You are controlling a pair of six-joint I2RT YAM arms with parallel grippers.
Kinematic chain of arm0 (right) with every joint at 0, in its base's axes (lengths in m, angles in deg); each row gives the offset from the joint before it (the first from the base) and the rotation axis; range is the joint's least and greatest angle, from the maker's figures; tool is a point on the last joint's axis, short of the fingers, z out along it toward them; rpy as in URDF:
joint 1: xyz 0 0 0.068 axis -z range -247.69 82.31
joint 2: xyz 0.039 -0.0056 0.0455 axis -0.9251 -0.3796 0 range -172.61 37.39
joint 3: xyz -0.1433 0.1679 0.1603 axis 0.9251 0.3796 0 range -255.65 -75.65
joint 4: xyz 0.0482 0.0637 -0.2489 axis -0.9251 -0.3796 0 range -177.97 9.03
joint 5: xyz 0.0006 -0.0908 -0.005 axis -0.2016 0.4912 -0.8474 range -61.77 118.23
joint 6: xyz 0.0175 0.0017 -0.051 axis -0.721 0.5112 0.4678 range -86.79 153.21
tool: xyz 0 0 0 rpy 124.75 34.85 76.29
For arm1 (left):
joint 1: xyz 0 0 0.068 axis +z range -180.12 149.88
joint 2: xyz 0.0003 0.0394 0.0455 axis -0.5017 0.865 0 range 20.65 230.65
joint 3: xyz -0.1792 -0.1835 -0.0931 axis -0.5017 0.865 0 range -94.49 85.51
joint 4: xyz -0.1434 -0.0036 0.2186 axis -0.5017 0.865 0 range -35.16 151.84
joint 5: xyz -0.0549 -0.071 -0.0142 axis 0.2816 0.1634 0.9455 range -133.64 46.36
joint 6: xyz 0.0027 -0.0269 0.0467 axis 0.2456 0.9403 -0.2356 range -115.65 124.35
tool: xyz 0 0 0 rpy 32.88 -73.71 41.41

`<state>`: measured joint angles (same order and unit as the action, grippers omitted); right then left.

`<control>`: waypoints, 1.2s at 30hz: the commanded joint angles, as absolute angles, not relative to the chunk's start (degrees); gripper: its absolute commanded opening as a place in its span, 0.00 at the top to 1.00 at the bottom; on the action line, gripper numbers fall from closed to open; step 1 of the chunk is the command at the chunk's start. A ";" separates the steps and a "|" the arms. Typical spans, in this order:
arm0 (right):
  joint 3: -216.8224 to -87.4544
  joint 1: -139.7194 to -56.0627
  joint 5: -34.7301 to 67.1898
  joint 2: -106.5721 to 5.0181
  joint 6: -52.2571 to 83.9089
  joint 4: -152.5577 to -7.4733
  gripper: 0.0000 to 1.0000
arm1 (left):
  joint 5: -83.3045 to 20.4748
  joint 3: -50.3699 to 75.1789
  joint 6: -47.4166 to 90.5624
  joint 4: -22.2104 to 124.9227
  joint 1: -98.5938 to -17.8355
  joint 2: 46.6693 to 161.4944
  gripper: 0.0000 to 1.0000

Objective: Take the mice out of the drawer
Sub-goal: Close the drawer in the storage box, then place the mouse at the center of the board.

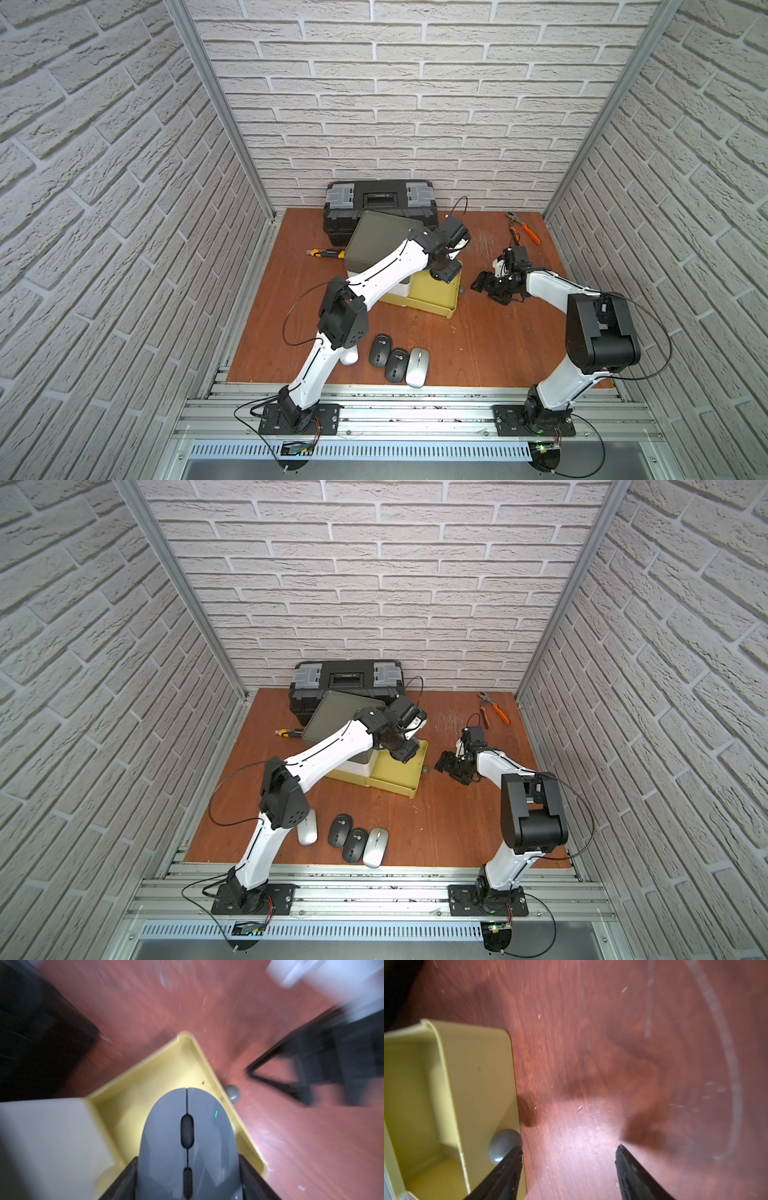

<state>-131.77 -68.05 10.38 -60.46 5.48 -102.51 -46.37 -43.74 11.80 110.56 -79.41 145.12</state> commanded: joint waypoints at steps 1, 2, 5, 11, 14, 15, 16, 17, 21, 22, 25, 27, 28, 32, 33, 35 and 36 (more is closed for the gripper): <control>-131.78 -70.67 10.12 -61.89 4.58 -100.16 0.27 | -43.82 -46.15 10.44 114.34 -79.46 137.31 0.64; -132.09 -71.54 10.13 -62.32 4.09 -99.79 0.27 | -44.32 -46.15 10.41 114.94 -79.38 135.92 0.64; -133.59 -73.89 9.20 -63.82 3.06 -98.63 0.27 | -47.04 -44.74 10.08 116.61 -78.93 131.45 0.64; -138.74 -79.20 7.57 -68.62 0.80 -97.15 0.27 | -53.37 -34.28 11.13 117.06 -75.78 121.46 0.64; -141.97 -81.65 6.73 -71.69 -0.42 -96.69 0.27 | -54.55 -25.52 13.50 115.75 -73.03 115.23 0.64; -142.84 -82.24 6.48 -72.38 -0.81 -96.41 0.27 | -54.59 -22.79 14.13 115.33 -72.27 113.28 0.64; -143.85 -82.92 6.25 -73.15 -1.24 -95.99 0.27 | -54.55 -19.73 14.88 114.85 -71.80 111.08 0.64; -144.96 -83.51 6.09 -73.86 -1.66 -96.02 0.27 | -54.81 -16.96 15.42 114.46 -71.61 109.00 0.63; -148.93 -85.25 5.04 -76.39 -2.38 -96.41 0.27 | -55.60 -7.52 18.67 114.73 -72.67 102.73 0.64; -149.78 -85.57 4.89 -77.53 -2.47 -96.61 0.27 | -56.57 -4.88 20.44 114.89 -73.15 101.11 0.64; -150.41 -86.14 4.98 -77.71 -3.05 -96.04 0.28 | -57.38 3.32 27.44 114.08 -73.40 96.00 0.64; -151.00 -86.39 4.79 -77.97 -3.22 -96.24 0.28 | -57.88 8.85 32.71 113.01 -73.80 92.75 0.63; -151.33 -86.57 4.91 -78.06 -3.13 -96.84 0.28 | -57.95 11.57 35.35 112.85 -74.11 91.17 0.63; -150.87 -86.63 7.43 -76.71 -1.94 -99.20 0.28 | -59.72 19.66 43.83 114.08 -76.48 87.52 0.63; -150.44 -86.46 8.35 -76.35 -1.63 -99.64 0.28 | -60.28 20.97 45.81 114.62 -76.94 87.12 0.63; -148.88 -85.87 9.89 -73.63 -0.99 -100.25 0.28 | -61.90 24.09 50.55 115.55 -77.73 86.42 0.63; -148.38 -85.52 10.34 -72.98 -0.60 -100.66 0.28 | -62.89 25.51 53.31 116.26 -77.84 86.00 0.63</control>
